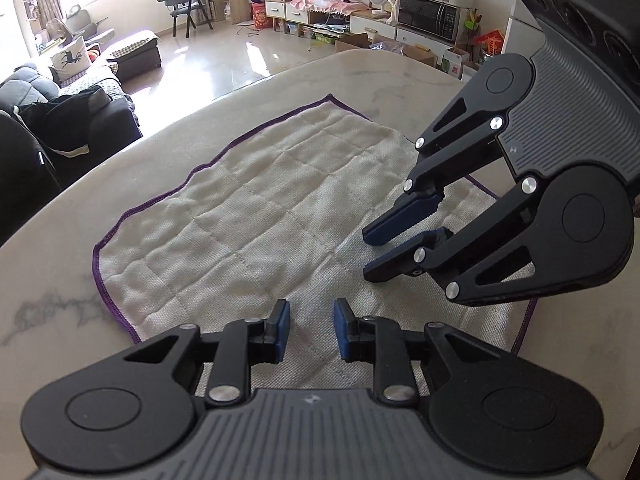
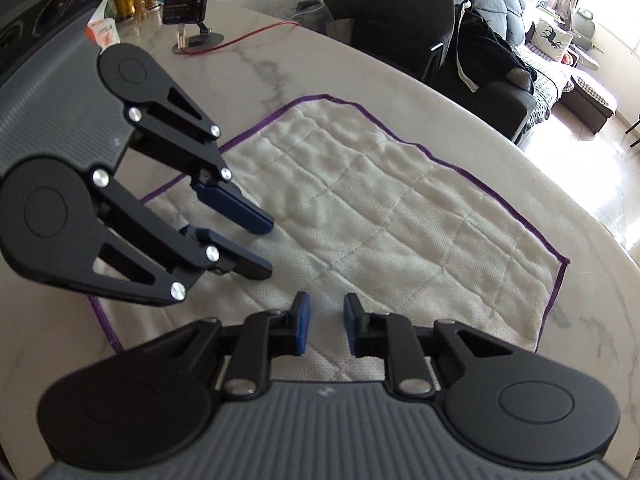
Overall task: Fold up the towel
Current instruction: 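Move the right gripper to a purple-hemmed corner of the white towel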
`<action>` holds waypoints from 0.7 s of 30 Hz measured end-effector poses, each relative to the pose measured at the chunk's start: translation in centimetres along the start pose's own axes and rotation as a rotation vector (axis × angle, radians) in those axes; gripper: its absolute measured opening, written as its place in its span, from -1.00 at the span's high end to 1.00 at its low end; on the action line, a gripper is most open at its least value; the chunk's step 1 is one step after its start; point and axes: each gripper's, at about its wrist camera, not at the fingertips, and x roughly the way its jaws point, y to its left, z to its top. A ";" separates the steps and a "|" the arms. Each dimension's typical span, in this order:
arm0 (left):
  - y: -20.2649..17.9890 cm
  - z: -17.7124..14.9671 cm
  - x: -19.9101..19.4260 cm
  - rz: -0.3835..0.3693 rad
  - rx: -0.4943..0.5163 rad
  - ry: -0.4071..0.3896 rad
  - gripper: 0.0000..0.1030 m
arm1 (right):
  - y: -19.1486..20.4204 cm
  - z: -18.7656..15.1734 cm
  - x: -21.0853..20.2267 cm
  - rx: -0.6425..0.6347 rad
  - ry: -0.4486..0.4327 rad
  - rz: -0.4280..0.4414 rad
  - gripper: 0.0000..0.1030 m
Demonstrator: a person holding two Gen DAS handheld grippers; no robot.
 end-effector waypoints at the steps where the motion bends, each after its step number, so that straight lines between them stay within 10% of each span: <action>1: 0.1 -0.1 -0.1 0.000 -0.003 -0.004 0.52 | -0.1 -0.2 -0.1 0.002 -0.001 -0.002 0.57; 21: 0.7 -5.0 -3.5 0.021 -0.022 -0.054 0.52 | -2.0 -6.0 -3.5 0.050 0.000 -0.037 0.44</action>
